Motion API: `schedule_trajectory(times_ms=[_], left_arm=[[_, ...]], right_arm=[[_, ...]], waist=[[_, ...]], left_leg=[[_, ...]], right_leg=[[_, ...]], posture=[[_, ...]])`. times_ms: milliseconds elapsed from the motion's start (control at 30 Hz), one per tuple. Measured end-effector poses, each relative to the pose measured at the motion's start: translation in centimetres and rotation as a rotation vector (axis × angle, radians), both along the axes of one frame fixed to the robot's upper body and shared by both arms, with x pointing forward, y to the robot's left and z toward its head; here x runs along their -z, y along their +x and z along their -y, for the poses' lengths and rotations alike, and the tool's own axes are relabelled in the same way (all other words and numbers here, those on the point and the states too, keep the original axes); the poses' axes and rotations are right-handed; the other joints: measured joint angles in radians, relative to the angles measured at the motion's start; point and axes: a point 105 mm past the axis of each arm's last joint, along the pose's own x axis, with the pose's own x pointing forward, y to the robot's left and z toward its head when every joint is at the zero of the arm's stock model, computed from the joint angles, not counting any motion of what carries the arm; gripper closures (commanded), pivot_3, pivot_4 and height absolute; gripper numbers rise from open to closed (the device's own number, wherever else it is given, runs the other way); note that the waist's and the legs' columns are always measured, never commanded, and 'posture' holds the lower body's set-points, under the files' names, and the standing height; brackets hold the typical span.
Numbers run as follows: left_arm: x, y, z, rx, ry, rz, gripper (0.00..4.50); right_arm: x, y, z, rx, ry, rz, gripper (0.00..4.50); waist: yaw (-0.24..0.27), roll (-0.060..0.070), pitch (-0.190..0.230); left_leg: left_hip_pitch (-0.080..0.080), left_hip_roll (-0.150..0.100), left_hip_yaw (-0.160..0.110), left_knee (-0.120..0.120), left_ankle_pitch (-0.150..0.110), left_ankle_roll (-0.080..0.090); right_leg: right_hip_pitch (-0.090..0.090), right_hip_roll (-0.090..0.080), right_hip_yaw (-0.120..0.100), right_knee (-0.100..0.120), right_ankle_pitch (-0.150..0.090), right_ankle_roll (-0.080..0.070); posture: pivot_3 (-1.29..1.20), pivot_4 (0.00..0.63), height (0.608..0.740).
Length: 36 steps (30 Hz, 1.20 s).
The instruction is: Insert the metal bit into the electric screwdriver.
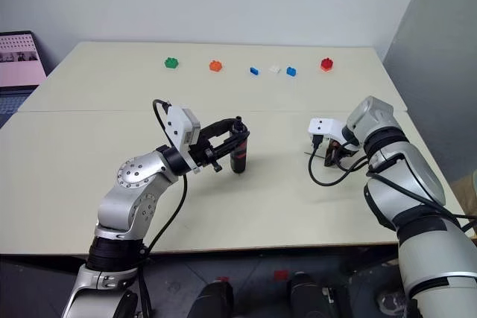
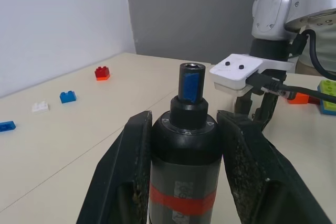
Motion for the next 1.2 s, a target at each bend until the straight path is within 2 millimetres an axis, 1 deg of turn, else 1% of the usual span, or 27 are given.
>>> schedule_trajectory(times_ms=[33,67,367,433,500,567,633,667,733,800,933,967,1067,1100,1200], left_arm=[[0.0,0.0,0.0,-0.001,0.000,0.001,2.92],[0.0,0.0,0.0,-0.002,-0.001,0.001,2.92],[0.0,0.0,0.0,-0.008,-0.003,0.002,2.92],[0.0,0.0,-0.1,-0.012,-0.006,0.000,2.92],[-0.1,0.1,-0.2,-0.019,-0.014,-0.002,2.92],[-0.2,0.3,-0.3,-0.037,-0.032,-0.004,2.92],[-0.3,0.4,-0.4,-0.058,-0.053,-0.007,2.92],[-0.3,0.5,-0.4,-0.061,-0.056,-0.008,2.92],[-0.4,0.7,-0.3,-0.078,-0.090,-0.023,2.92],[-0.4,0.8,-0.1,-0.090,-0.112,-0.032,2.92],[-0.6,0.4,0.7,-0.049,-0.173,-0.082,2.92],[-0.6,0.1,1.0,-0.026,-0.175,-0.088,2.92],[-0.9,-0.3,1.4,0.011,-0.177,-0.082,2.92],[-1.1,-0.5,1.5,0.027,-0.180,-0.071,2.92],[-1.4,-0.7,1.6,0.047,-0.180,-0.043,2.92]], right_arm=[[0.0,0.0,0.0,0.002,0.004,0.000,4.33],[0.0,0.0,-0.1,0.003,0.004,0.001,4.48],[0.0,0.1,0.0,0.030,0.019,0.006,4.50],[-0.3,0.2,-0.3,0.041,0.067,0.009,4.50],[-1.0,0.3,-1.0,0.060,0.176,0.020,4.50],[-2.3,0.7,-2.1,0.063,0.301,0.053,4.50],[-4.7,1.2,-3.2,0.046,0.440,0.124,4.50],[-5.2,1.3,-3.4,0.041,0.464,0.137,4.50],[-7.6,1.4,-3.9,0.018,0.595,0.226,4.50],[-8.8,1.0,-4.3,0.016,0.699,0.281,4.50],[-9.6,-0.8,-4.5,0.061,0.854,0.337,4.50],[-9.9,-1.4,-4.8,0.068,0.895,0.341,4.50],[-11.8,-3.0,-5.7,0.060,1.027,0.395,4.50],[-13.1,-4.0,-6.2,0.036,1.126,0.436,4.50],[-14.6,-5.6,-7.1,0.005,1.258,0.439,4.50]], waist=[[-0.001,0.000,0.000],[-0.001,0.000,0.000],[-0.003,0.000,0.000],[-0.006,0.000,0.000],[-0.009,0.000,0.000],[-0.013,0.001,0.001],[-0.015,0.002,0.002],[-0.015,0.003,0.002],[-0.012,0.003,0.002],[-0.010,0.003,0.002],[-0.003,0.003,0.002],[-0.002,0.004,0.003],[-0.002,0.004,0.003],[-0.001,0.004,0.003],[-0.002,0.004,0.003]], left_leg=[[0.000,0.000,0.000,0.000,0.000,0.000],[0.000,0.000,0.000,0.000,0.000,0.000],[0.000,0.000,0.000,0.000,0.000,0.000],[0.000,0.000,0.000,0.000,0.000,0.000],[0.000,0.000,0.000,0.000,0.000,0.000],[0.000,0.000,0.000,-0.001,0.000,0.000],[0.000,0.000,0.000,-0.001,0.000,0.000],[0.000,0.000,0.000,-0.001,0.000,0.000],[-0.001,0.000,-0.001,-0.001,0.000,0.000],[-0.002,0.000,-0.002,-0.001,0.000,0.000],[-0.008,0.000,-0.003,-0.001,0.000,0.000],[-0.009,0.000,-0.002,-0.001,0.000,0.000],[-0.008,0.000,-0.002,-0.002,0.000,0.000],[-0.008,0.000,-0.003,-0.002,0.000,0.000],[-0.008,0.000,-0.003,-0.001,0.000,0.000]], right_leg=[[0.000,0.000,0.000,0.000,0.000,0.000],[0.000,0.000,0.000,0.000,0.000,0.000],[0.000,0.000,0.000,0.000,0.000,0.000],[0.000,0.000,0.000,0.000,0.000,0.000],[0.000,0.000,0.000,0.000,0.000,0.001],[0.000,0.000,0.000,0.000,0.002,0.004],[0.000,0.000,0.000,-0.001,0.002,0.004],[0.000,0.000,0.000,-0.001,0.002,0.004],[0.000,0.000,-0.001,-0.001,0.002,0.004],[0.000,0.000,-0.001,-0.002,0.002,0.005],[-0.005,0.000,-0.002,-0.002,0.002,0.005],[-0.007,0.000,-0.001,-0.001,0.002,0.005],[-0.007,0.000,-0.001,0.000,0.002,0.005],[-0.007,0.001,-0.002,0.000,0.002,0.005],[-0.007,0.001,-0.001,0.000,0.002,0.005]], posture=[[0.00,0.150,0.740],[0.00,0.150,0.740],[0.00,0.150,0.740],[0.00,0.150,0.740],[0.00,0.150,0.740],[0.00,0.150,0.740],[0.00,0.150,0.740],[0.00,0.150,0.740],[0.00,0.150,0.740],[0.00,0.150,0.740],[0.00,0.150,0.740],[0.00,0.150,0.740],[0.00,0.150,0.740],[0.00,0.150,0.740],[0.00,0.150,0.740]])
